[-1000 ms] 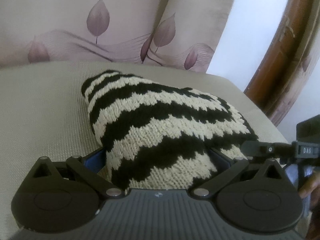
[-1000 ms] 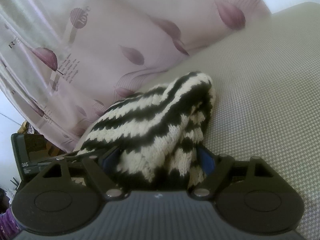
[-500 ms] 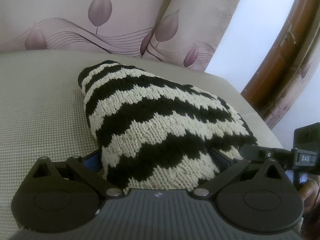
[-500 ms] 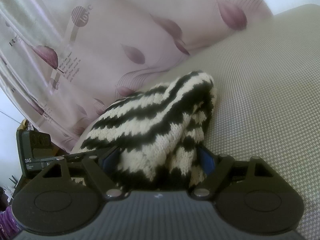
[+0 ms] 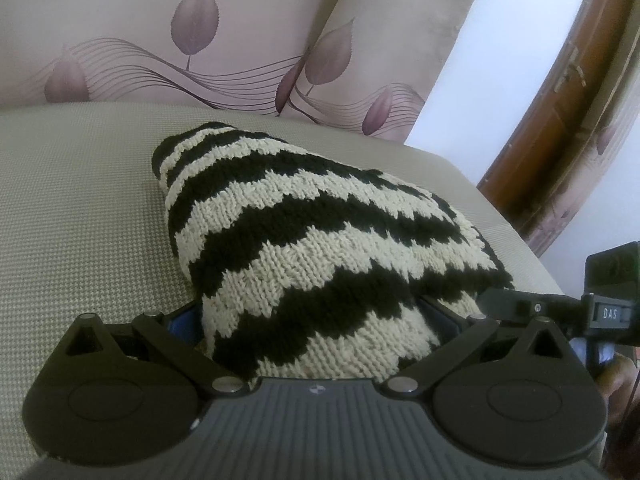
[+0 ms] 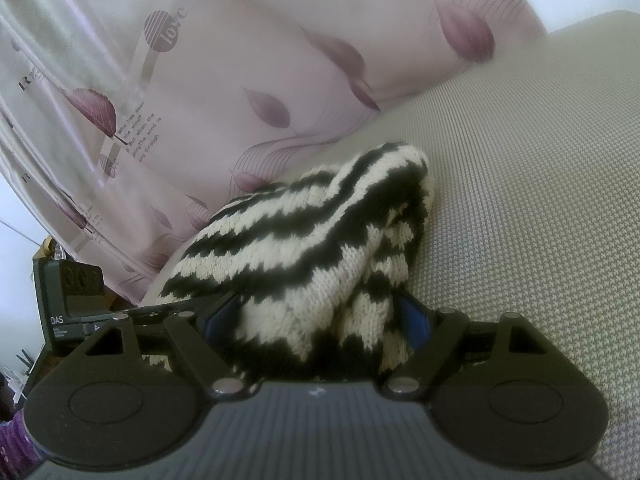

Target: Fold small clothes

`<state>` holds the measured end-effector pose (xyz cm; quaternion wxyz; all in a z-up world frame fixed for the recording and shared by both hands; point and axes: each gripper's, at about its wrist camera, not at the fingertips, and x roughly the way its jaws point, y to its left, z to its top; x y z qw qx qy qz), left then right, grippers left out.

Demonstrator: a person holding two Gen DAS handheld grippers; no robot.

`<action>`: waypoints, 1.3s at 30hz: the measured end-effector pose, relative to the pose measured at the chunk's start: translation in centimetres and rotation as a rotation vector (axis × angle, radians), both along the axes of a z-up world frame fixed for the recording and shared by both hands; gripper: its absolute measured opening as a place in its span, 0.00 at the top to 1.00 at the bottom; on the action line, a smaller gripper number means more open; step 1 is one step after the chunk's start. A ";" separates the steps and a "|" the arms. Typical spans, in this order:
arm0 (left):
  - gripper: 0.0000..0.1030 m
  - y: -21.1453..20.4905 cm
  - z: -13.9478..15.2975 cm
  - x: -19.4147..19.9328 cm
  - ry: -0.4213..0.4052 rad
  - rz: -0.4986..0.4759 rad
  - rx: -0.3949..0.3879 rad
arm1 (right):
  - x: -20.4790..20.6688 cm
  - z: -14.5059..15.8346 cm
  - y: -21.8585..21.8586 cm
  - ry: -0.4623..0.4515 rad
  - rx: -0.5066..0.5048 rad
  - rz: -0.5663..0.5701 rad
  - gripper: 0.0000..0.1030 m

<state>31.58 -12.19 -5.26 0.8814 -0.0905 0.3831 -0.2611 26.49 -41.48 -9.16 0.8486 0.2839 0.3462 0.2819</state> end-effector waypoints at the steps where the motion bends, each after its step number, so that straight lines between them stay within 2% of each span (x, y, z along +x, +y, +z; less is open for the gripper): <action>1: 0.00 0.0 0.0 0.0 -0.001 0.000 -0.001 | 0.0 0.0 0.0 0.002 0.002 0.000 0.20; 11: 0.00 0.2 -0.1 0.1 0.003 -0.009 -0.012 | 0.1 0.0 -0.1 0.013 0.002 -0.002 0.20; 22: 0.00 1.0 -0.4 0.7 0.012 -0.051 -0.066 | 1.0 0.1 0.0 0.033 0.006 0.026 0.20; 32: 0.00 2.7 -1.0 2.2 0.068 -0.122 -0.187 | 2.5 0.0 0.4 0.042 0.030 0.086 0.19; 36: 0.00 2.7 -1.2 2.3 0.068 -0.110 -0.216 | 2.5 0.0 0.7 0.033 0.017 0.090 0.20; 39: 0.00 3.0 -1.5 2.7 0.090 -0.078 -0.266 | 2.6 0.1 1.1 0.030 -0.002 0.087 0.24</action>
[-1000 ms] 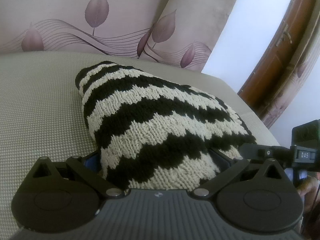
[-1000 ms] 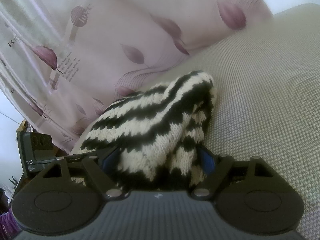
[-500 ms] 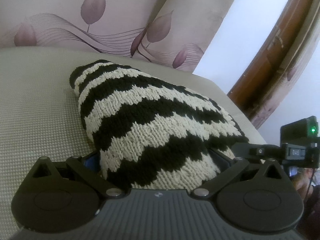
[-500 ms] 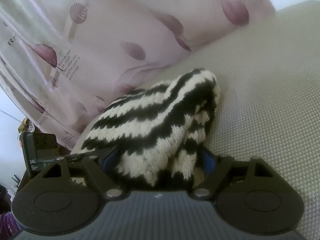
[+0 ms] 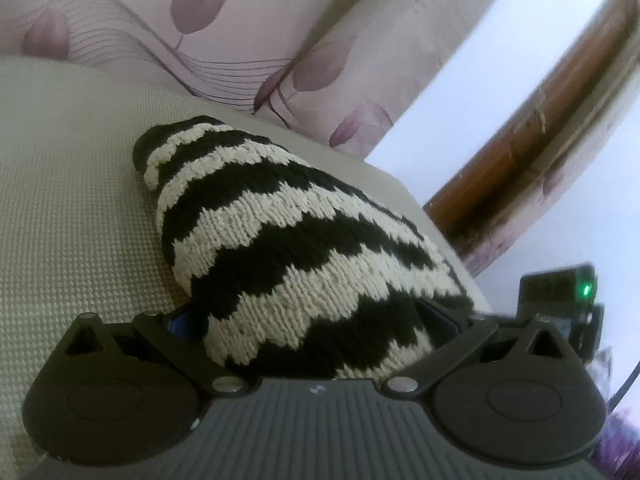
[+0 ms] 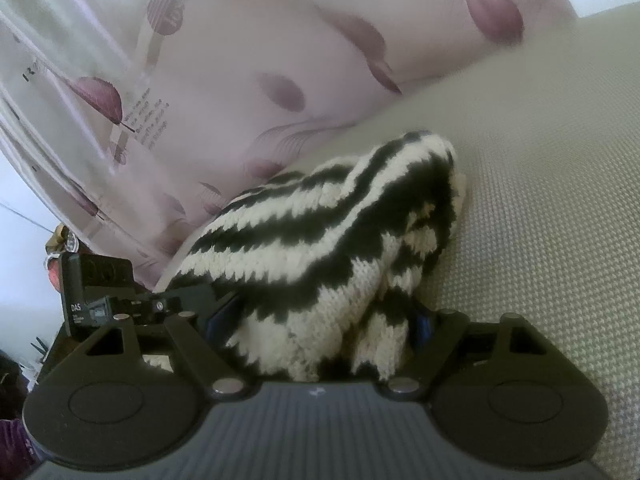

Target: Fold small clothes

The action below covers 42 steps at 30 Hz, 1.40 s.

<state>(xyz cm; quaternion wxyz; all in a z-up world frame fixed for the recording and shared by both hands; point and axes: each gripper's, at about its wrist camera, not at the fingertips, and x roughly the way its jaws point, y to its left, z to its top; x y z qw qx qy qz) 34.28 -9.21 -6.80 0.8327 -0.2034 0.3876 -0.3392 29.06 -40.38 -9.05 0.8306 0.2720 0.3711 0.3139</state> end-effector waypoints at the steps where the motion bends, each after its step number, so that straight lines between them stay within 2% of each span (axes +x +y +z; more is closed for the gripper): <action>1: 0.00 0.1 -0.1 0.2 0.012 0.007 -0.016 | 0.0 0.0 0.1 0.001 0.001 0.001 0.27; 5: 0.04 0.6 -0.3 0.5 0.043 0.025 -0.067 | 0.3 -0.3 -0.1 0.013 0.017 0.003 0.34; 7: 0.22 0.4 -0.1 0.3 0.034 0.050 -0.024 | 0.3 -0.4 -0.1 0.012 0.016 0.001 0.39; 10: 0.34 0.9 0.0 -0.3 0.019 0.065 -0.005 | 0.0 -0.3 0.2 -0.002 0.006 -0.008 0.45; 13: 0.41 0.3 1.0 -1.9 -0.060 0.094 0.048 | -0.8 0.2 0.7 -0.035 -0.010 -0.036 0.50; 17: 0.43 -0.2 2.7 -3.9 -0.114 0.112 0.093 | -2.5 0.9 1.0 -0.045 0.018 -0.080 0.51; 23: 0.43 0.8 4.5 -6.4 -0.125 0.122 0.124 | -5.3 2.3 2.4 -0.048 0.051 -0.100 0.52; 32: 0.43 3.9 7.5 -12.3 -0.170 0.159 0.211 | -9.7 4.6 6.5 -0.060 0.089 -0.077 0.52; 42: 0.43 7.8 9.7 -19.6 -0.194 0.196 0.265 | -15.6 6.1 10.6 -0.069 0.126 -0.042 0.52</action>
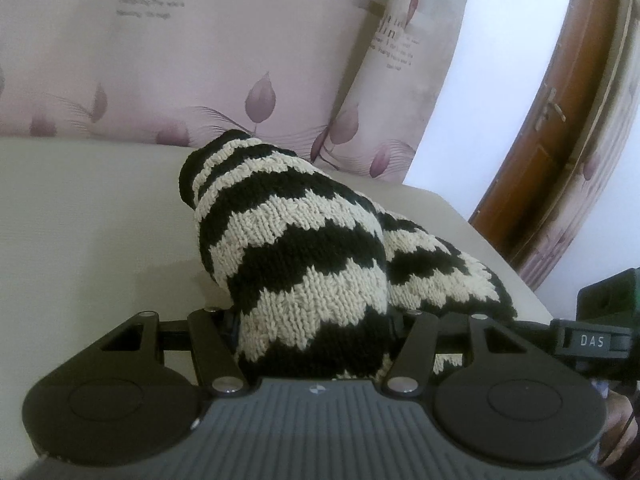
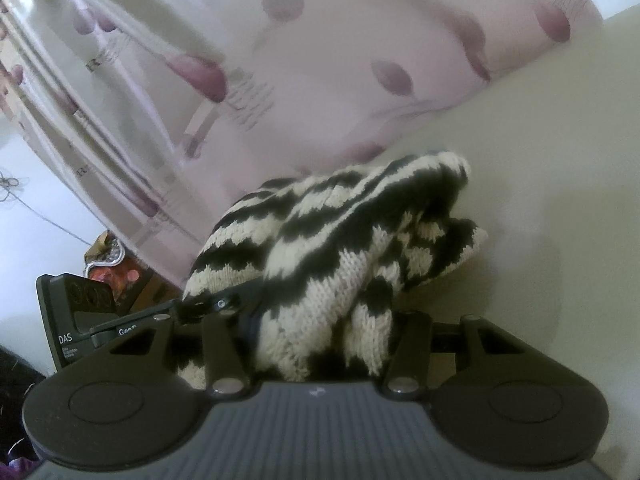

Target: Fold small clothes

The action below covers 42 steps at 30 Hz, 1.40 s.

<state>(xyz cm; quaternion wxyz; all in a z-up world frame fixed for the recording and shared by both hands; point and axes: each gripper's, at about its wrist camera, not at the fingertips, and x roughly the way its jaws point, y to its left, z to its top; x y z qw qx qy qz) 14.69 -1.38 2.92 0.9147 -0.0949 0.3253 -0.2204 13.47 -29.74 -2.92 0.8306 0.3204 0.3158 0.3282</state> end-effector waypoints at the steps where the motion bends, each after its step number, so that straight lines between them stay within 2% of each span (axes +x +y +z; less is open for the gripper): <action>1: 0.43 0.3 0.1 -0.5 -0.001 0.001 0.004 | -0.6 0.1 0.4 0.000 0.003 0.003 0.52; 9: 0.43 2.3 0.7 -4.3 -0.020 0.006 0.018 | -4.6 0.6 2.0 -0.010 0.018 0.018 0.52; 19: 0.43 4.8 0.7 -6.9 -0.024 0.017 0.010 | -7.1 1.5 4.3 -0.035 -0.012 0.039 0.52; 30: 0.43 6.6 0.1 -7.9 -0.023 0.033 0.012 | -7.6 1.5 6.1 -0.056 -0.046 0.063 0.52; 42: 0.43 7.2 0.0 -7.4 -0.029 0.035 0.038 | -6.8 1.1 6.7 -0.055 -0.051 0.076 0.52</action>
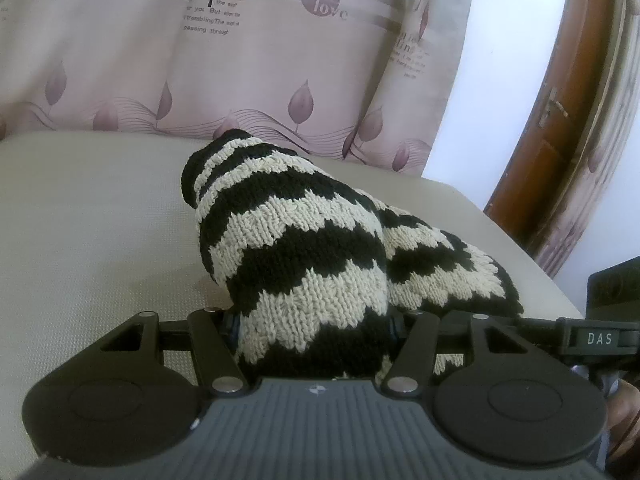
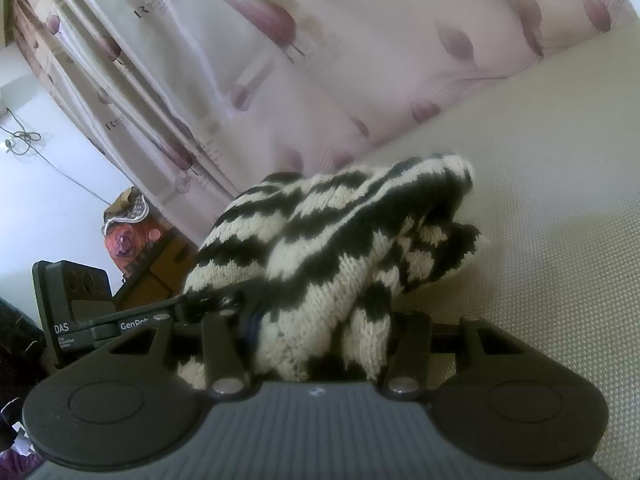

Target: Fold small clothes

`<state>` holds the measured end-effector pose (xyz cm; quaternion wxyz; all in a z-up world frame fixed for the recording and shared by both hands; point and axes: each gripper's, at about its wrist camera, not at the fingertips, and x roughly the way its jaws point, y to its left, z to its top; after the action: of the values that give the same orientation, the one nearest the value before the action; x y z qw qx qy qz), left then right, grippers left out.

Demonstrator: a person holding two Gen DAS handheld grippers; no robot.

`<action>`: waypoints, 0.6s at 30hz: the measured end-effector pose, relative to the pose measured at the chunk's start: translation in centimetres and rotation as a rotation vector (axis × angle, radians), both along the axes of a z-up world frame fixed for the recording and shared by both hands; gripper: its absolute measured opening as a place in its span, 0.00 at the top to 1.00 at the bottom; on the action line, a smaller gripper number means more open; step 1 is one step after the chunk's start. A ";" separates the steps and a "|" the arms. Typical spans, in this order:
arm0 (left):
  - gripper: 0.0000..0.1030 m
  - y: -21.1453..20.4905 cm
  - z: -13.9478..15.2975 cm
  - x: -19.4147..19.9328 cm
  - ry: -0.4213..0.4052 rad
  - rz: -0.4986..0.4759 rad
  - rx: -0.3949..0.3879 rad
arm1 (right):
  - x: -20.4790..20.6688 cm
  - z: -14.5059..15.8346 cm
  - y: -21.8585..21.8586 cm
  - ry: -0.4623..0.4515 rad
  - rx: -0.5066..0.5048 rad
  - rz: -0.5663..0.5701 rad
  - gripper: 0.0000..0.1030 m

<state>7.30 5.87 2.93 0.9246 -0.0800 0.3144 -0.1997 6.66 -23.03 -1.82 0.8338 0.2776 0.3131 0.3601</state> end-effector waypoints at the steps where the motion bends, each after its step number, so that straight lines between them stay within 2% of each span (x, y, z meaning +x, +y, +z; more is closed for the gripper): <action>1: 0.43 0.0 0.0 0.1 0.000 0.000 0.001 | 0.0 0.0 0.0 -0.001 -0.002 0.000 0.52; 18: 0.41 -0.1 -1.6 1.7 0.026 -0.004 0.007 | 0.9 -0.9 0.9 -0.006 -0.062 -0.009 0.52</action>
<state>8.99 5.78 1.34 0.9203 -0.0787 0.3274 -0.1992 7.60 -22.12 -2.73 0.8446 0.2520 0.3203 0.3471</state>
